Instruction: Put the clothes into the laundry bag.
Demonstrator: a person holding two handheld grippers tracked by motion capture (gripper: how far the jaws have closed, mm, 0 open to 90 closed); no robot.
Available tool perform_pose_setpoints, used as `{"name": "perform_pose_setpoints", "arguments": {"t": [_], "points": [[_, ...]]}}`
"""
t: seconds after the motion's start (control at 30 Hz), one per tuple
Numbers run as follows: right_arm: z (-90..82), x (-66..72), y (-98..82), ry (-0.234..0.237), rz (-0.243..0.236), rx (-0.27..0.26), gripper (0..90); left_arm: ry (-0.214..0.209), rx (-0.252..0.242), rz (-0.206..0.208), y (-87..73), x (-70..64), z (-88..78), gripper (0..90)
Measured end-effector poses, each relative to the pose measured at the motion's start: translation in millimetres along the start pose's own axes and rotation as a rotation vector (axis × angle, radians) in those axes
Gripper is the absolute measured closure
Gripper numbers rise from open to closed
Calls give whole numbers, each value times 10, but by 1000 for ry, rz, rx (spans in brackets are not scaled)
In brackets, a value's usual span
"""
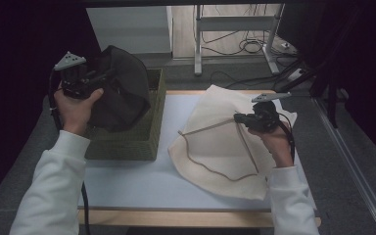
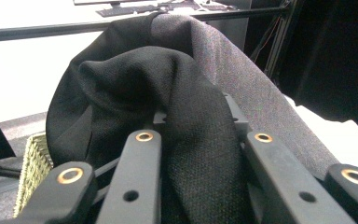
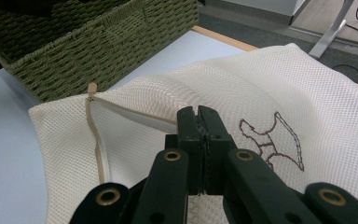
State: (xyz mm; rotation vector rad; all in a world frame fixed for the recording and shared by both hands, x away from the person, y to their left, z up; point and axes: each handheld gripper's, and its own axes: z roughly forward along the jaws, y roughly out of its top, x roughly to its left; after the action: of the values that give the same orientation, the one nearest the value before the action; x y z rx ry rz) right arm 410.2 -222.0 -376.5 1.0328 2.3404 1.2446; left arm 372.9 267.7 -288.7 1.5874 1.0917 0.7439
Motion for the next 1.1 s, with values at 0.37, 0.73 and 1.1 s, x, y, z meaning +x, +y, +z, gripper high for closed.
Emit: {"name": "perform_pose_setpoints", "arguments": {"t": [0.37, 0.73, 1.1], "points": [[1, 7, 1, -2, 0, 2, 890, -45, 5, -2, -22, -78, 6, 750], [2, -2, -2, -4, -1, -1, 890, -102, -10, 3, -18, -197, -46, 751], [18, -2, -5, -3, 3, 4, 890, -143, -20, 7, -25, -302, -90, 751]]}}
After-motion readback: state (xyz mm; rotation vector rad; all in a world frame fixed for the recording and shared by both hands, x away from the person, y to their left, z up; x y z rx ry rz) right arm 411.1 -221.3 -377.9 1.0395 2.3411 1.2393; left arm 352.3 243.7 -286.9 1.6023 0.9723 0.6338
